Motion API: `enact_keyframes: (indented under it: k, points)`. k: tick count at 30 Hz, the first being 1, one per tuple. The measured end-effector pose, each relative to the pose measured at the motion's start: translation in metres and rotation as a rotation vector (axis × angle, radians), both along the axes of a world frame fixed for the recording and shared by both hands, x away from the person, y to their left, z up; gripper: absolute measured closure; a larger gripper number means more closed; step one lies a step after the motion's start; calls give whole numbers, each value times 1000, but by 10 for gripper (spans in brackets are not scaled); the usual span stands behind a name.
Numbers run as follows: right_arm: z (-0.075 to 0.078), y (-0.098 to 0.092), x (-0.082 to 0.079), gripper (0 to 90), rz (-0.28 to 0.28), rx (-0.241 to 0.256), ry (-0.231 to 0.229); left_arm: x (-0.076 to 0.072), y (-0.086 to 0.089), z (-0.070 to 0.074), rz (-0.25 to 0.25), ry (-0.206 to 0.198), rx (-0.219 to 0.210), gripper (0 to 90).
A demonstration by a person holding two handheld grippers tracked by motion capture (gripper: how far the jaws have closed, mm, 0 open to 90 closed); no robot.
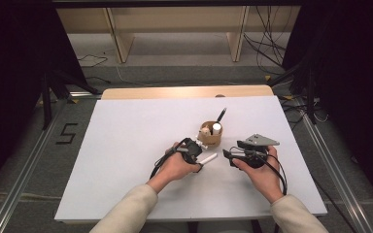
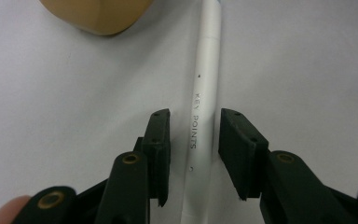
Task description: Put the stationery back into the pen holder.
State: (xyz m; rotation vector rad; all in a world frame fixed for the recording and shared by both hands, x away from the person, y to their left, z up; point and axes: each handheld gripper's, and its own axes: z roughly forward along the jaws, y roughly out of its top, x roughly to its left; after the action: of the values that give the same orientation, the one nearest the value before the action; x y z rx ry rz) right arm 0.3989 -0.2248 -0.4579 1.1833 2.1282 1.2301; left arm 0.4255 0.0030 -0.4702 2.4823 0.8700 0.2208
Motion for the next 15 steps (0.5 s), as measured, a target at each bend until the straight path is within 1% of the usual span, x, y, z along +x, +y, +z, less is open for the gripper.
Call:
enact_keyframes:
  k: [15]
  points:
    - [0,-1,0,316,2,4,10,0,-2,1,-4,3,13,662]
